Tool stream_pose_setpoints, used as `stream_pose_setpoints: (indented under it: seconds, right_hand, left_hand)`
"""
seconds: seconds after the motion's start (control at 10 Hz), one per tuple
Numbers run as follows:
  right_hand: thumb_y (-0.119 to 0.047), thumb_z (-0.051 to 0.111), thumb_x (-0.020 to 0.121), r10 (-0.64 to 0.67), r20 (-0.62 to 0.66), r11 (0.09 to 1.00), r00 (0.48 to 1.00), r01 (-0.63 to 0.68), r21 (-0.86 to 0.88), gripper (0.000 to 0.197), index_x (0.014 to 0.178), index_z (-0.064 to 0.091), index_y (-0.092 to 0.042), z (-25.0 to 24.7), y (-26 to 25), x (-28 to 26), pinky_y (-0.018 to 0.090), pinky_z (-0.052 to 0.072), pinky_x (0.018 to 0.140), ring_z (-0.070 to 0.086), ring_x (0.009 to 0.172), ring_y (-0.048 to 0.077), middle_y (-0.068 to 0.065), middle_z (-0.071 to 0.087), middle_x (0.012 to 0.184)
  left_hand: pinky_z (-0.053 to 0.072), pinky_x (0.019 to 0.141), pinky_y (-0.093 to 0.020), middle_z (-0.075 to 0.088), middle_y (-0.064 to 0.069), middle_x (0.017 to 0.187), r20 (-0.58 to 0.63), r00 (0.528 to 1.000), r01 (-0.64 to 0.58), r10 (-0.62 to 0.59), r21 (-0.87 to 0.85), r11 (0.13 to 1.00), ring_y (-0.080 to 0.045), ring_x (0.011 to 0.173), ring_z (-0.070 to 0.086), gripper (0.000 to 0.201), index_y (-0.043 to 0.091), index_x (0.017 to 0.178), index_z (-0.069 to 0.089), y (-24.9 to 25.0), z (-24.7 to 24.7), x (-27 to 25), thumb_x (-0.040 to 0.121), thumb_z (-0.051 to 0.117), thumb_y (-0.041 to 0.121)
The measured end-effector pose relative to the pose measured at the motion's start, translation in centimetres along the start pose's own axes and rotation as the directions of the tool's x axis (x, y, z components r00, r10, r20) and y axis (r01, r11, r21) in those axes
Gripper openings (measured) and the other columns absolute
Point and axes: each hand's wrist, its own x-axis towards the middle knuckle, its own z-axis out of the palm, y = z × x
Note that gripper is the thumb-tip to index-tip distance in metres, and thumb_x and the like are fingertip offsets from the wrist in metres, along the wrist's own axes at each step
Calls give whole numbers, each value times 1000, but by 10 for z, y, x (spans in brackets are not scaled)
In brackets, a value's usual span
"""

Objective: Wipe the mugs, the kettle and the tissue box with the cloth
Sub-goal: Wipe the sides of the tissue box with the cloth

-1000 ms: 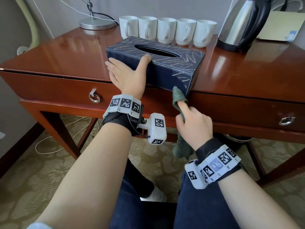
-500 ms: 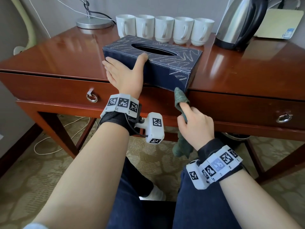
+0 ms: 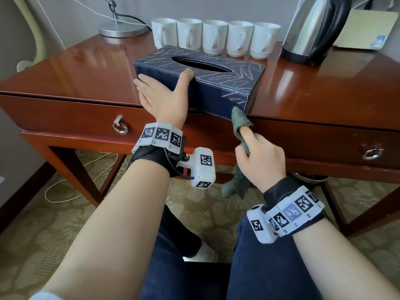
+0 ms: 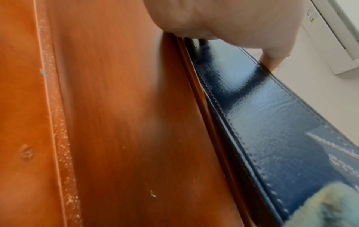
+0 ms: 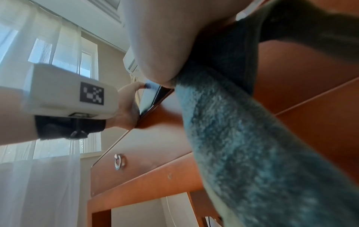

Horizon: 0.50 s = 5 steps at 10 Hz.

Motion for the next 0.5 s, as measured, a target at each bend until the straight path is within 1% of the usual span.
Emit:
stream_pose_setpoints:
  seconds: [0.1,0.2,0.3,0.4,0.5]
  right_hand:
    - [-11,55,78,-5,39,1000,999,6,-2,42,120,62,-15,5,-5,0,27,38,47,54,51,32,7,56,64]
    - [-10,56,78,-30,41,1000,999,30,-9,45,123,61,-18,3,-11,11,26,34,50,54,53,32,6,55,64]
    - [-12,51,78,-44,-14,999,999,44,-9,46,123,61,-17,-4,-12,23,27,32,52,54,53,35,8,56,65]
    - [-11,51,77,-40,-66,999,997,40,-9,47,123,61,-14,-9,-8,26,27,33,50,53,51,36,10,56,65]
    - [-10,52,76,-5,-82,1000,997,6,6,46,121,61,-12,-8,-6,17,29,38,48,52,49,35,9,55,64]
  left_hand:
    - [-6,122,-36,-10,-11,165,1,1000,2,-2,1,1000,-23,151,-9,108,3,156,-5,0,0,0,88,61,55]
    - [-6,122,-37,-11,-11,165,6,1000,1,-1,8,1000,-23,151,-10,107,4,156,-6,1,-1,-1,88,60,55]
    - [-6,122,-37,-11,-12,165,6,1000,0,0,15,1000,-23,151,-10,107,4,156,-6,1,-1,0,88,59,55]
    - [-6,122,-37,-11,-11,165,8,1000,1,-2,17,1000,-23,151,-10,107,4,156,-6,1,-1,0,89,59,55]
    - [-7,122,-37,-11,-11,165,8,1000,-1,1,10,1000,-24,151,-10,106,4,156,-6,0,-1,0,89,59,55]
